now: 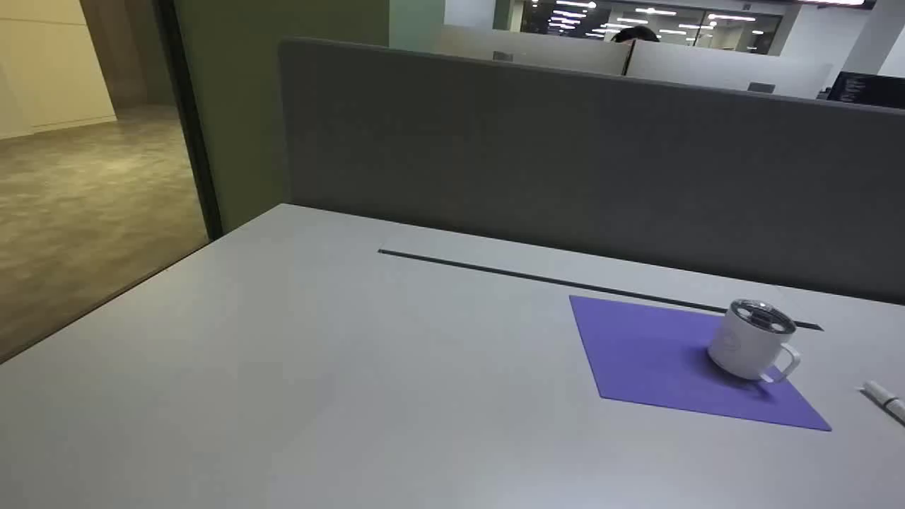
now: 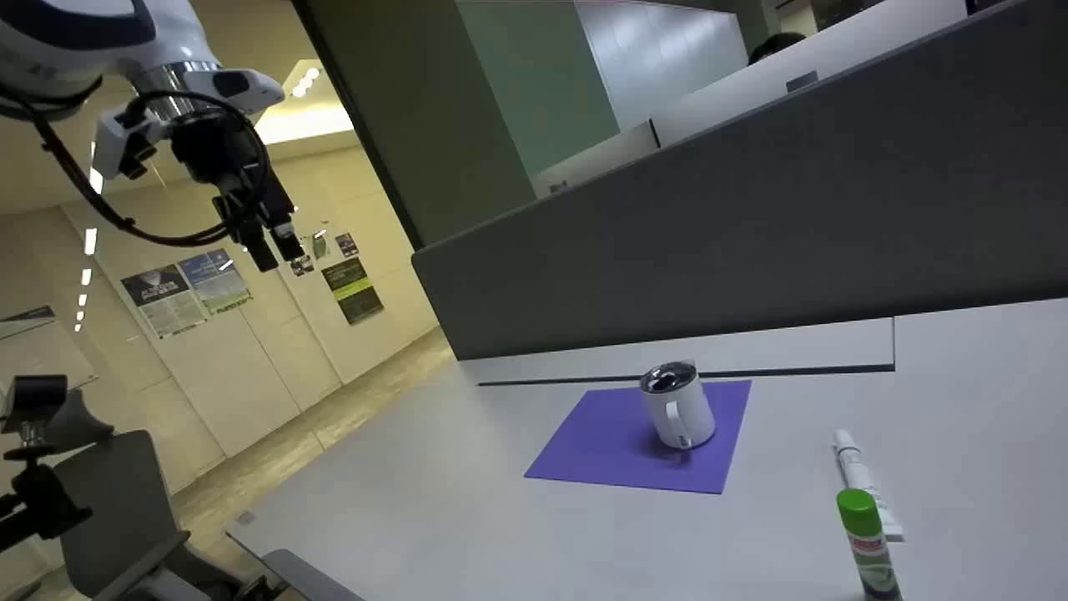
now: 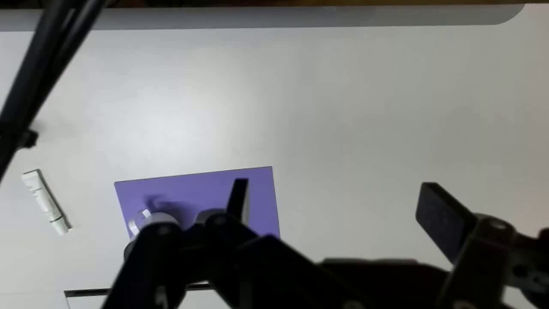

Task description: Close the coffee mug.

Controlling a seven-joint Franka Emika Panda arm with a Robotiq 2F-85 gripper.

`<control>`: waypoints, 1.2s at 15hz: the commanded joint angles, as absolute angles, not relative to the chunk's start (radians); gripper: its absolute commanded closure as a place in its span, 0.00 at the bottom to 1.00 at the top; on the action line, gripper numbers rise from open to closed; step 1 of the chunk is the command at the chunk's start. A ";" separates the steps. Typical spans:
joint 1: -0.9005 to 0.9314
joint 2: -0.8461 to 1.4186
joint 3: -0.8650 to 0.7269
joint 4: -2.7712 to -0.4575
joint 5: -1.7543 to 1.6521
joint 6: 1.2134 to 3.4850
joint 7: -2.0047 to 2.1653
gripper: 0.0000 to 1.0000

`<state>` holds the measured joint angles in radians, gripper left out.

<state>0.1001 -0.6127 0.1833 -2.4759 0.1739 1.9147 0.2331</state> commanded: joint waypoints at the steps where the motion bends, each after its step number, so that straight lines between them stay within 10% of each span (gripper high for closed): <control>1: 0.104 -0.611 0.179 -2.474 0.171 1.913 0.235 0.00; 18: 0.034 -0.568 0.032 -2.422 -0.182 1.975 -0.192 0.00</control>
<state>0.0767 -0.6033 0.1316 -2.4707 -0.0669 1.9566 -0.0287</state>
